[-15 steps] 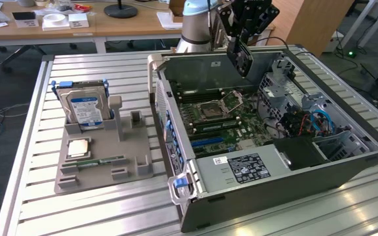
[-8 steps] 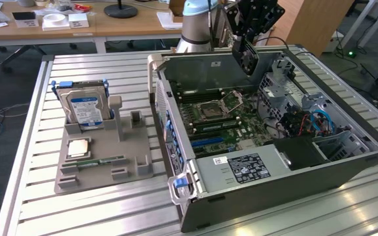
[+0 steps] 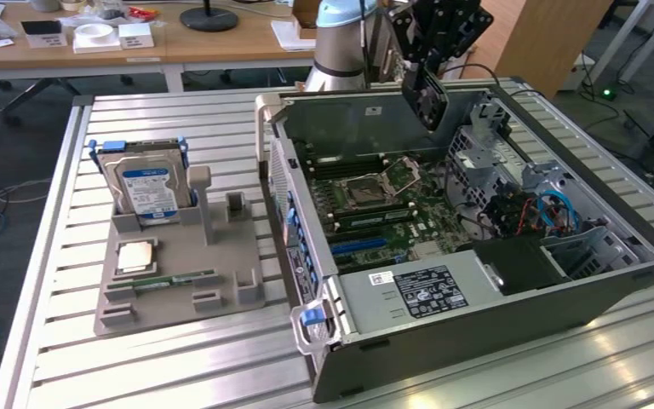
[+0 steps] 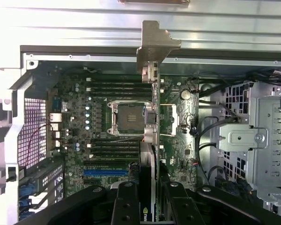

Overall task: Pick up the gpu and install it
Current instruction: 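Pick up the gpu and move the gpu toward the slot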

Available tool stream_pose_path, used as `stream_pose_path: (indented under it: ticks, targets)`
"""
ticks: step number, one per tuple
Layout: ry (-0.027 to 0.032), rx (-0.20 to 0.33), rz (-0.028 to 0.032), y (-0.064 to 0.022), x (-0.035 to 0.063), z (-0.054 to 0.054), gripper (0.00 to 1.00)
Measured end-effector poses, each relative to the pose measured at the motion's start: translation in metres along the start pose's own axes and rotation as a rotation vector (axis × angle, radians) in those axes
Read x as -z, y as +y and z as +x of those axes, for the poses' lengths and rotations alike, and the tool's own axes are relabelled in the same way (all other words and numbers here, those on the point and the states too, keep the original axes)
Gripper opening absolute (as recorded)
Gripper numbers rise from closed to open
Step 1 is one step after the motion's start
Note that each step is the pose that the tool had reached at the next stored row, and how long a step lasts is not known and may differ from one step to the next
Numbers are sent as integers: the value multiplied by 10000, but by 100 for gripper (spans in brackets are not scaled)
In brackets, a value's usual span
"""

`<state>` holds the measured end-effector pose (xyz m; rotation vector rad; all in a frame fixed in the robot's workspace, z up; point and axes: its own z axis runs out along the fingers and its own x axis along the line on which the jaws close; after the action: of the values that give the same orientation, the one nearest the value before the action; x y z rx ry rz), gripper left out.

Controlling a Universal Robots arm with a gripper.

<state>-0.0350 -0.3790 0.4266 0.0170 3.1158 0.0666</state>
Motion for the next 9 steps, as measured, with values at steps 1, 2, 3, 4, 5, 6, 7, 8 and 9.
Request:
stream_pose_path:
  ticks: [1, 2, 3, 4, 5, 6, 7, 8, 9]
  targets:
    - [0, -1, -1, 0, -1, -14, 26]
    - [0, -1, 0, 1, -1, -32, 26]
    - [0, -2, 0, 1, -1, -53, 26]
    - [0, -2, 0, 1, -2, -75, 26]
    - [0, -1, 0, 2, -2, -100, 26]
    - [0, 0, -1, 2, -3, -125, 26]
    - [0, -1, 0, 3, -4, -148, 26]
    - [0, -1, 0, 3, -4, -172, 26]
    - [0, -2, 0, 4, -5, -196, 26]
